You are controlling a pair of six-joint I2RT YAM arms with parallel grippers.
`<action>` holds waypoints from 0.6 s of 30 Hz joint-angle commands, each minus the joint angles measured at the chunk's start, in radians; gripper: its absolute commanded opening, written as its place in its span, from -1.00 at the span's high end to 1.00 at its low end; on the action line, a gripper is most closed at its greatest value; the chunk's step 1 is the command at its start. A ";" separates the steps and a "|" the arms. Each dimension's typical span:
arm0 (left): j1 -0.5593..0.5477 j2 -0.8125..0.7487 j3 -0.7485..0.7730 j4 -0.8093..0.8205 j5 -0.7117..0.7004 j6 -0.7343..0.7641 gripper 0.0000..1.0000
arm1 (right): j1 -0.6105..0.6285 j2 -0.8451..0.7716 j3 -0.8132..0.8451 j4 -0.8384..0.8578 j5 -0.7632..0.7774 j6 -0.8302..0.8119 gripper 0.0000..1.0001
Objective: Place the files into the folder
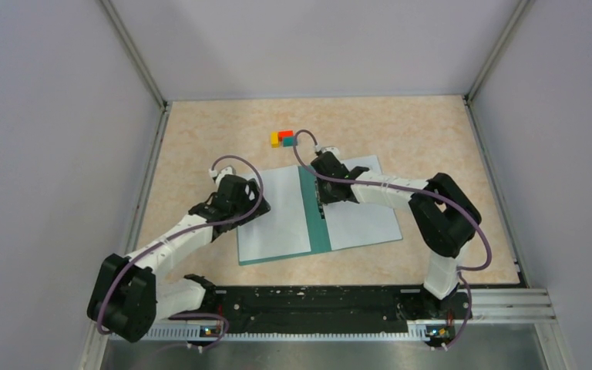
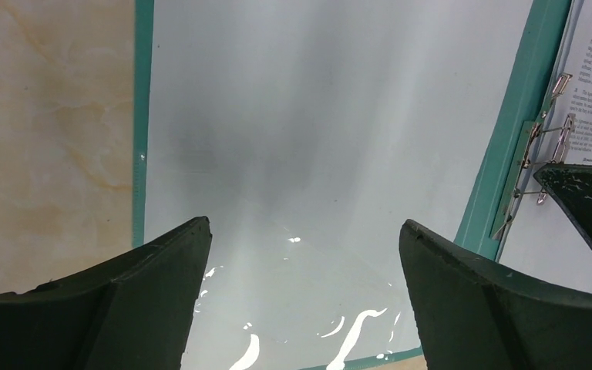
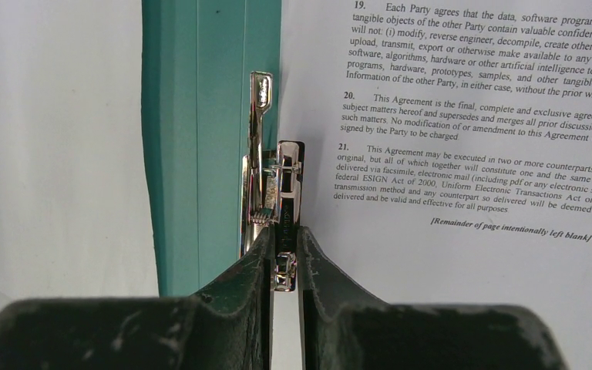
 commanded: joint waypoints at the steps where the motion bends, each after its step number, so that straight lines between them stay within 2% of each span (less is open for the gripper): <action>1: -0.006 0.034 -0.012 0.079 -0.025 -0.041 -0.94 | 0.005 -0.043 0.007 -0.020 -0.006 -0.055 0.93; 7: -0.030 0.082 -0.011 0.082 -0.098 -0.073 -0.96 | 0.004 -0.036 -0.001 -0.035 -0.031 -0.049 0.95; 18: -0.034 0.136 -0.008 0.018 -0.217 -0.234 -0.96 | 0.006 -0.059 -0.016 -0.062 -0.067 -0.053 0.95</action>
